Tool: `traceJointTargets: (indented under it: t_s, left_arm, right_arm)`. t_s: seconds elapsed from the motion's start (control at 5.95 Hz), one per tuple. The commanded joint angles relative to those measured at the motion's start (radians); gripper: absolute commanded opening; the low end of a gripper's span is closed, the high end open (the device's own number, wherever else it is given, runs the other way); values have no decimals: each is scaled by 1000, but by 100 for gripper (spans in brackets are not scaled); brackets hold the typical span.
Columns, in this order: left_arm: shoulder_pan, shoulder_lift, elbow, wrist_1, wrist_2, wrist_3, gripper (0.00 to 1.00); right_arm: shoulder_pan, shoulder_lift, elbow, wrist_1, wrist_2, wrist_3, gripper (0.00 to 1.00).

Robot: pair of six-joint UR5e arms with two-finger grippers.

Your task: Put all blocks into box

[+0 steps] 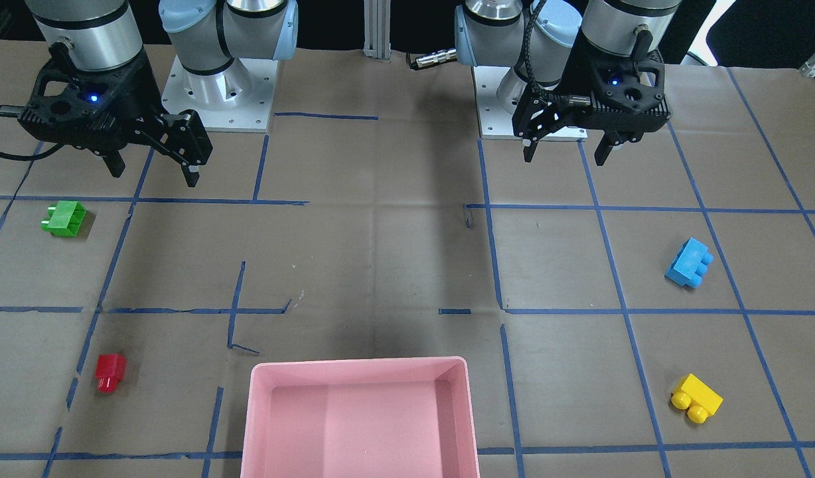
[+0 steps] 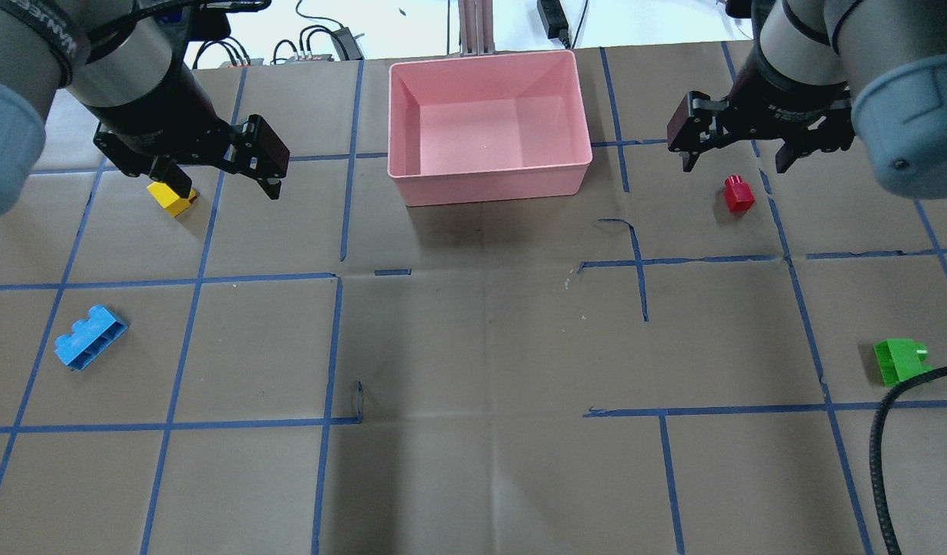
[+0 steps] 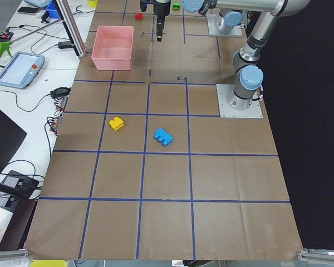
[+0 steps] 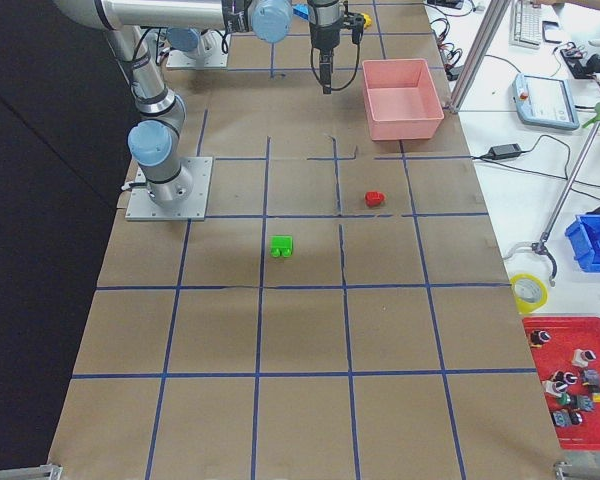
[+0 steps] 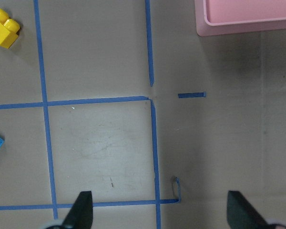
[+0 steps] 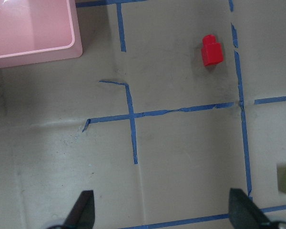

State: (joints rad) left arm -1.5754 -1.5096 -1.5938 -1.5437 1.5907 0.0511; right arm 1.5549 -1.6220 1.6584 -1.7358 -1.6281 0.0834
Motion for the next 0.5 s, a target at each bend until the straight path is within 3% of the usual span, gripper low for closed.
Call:
traceJointTargets:
  t_s: [0.0, 0.34]
  left_arm:
    - [0, -1, 0, 5, 0, 0, 99]
    - [0, -3, 0, 23, 0, 1, 99]
  right_arm:
    - [4, -2, 0, 1, 4, 2, 100]
    - [4, 1, 0, -1, 1, -1, 100]
